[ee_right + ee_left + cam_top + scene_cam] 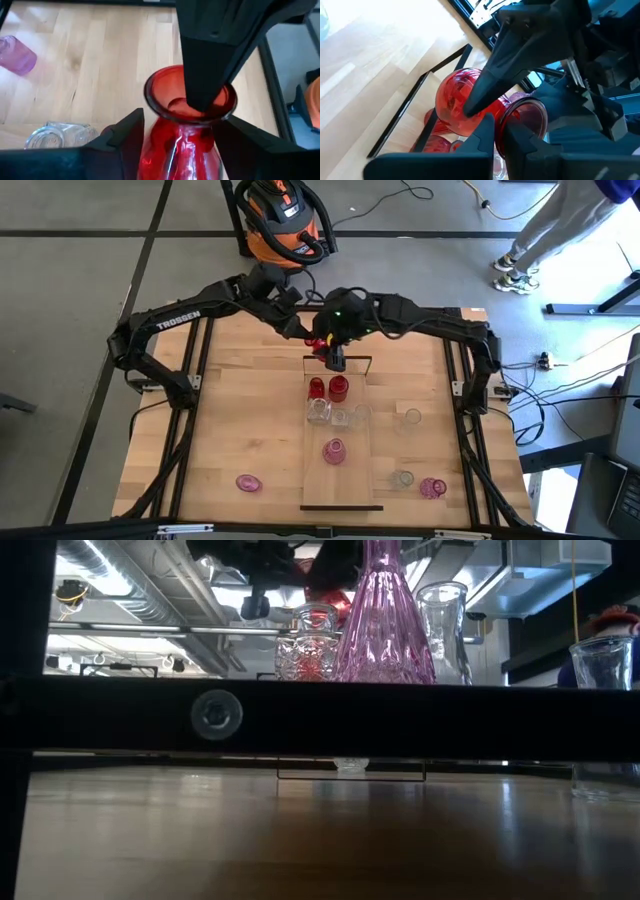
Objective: Sort vases onto shelf
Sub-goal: Put the red vase on the shelf aligned with the other red vases
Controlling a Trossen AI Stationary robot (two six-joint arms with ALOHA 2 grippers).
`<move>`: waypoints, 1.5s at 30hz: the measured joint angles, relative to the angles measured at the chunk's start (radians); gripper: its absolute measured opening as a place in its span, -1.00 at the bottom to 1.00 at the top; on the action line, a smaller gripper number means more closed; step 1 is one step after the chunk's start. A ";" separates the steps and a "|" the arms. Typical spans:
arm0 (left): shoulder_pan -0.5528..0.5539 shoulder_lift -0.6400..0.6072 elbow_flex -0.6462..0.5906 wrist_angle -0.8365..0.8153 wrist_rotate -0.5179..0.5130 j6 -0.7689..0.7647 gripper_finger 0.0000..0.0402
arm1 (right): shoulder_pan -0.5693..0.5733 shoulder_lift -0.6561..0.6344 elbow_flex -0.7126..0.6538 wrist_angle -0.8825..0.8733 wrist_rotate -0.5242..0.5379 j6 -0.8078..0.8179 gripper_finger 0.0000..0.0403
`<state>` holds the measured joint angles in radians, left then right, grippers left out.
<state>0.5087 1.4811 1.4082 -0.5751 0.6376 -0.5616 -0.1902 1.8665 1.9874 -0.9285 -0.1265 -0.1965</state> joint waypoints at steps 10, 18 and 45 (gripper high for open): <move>0.000 0.001 0.000 -0.005 -0.011 0.015 -0.96 | 0.000 0.030 0.046 -0.055 -0.001 0.009 -0.04; 0.001 0.001 0.000 -0.003 -0.007 0.016 -0.96 | 0.000 0.030 0.046 -0.046 0.000 0.051 -0.12; 0.048 0.001 -0.002 0.050 0.059 0.016 -0.79 | -0.001 0.027 0.047 -0.036 0.004 0.148 -0.48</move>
<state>0.5568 1.4822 1.4067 -0.5249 0.6965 -0.5461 -0.1909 1.8938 2.0339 -0.9642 -0.1226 -0.0483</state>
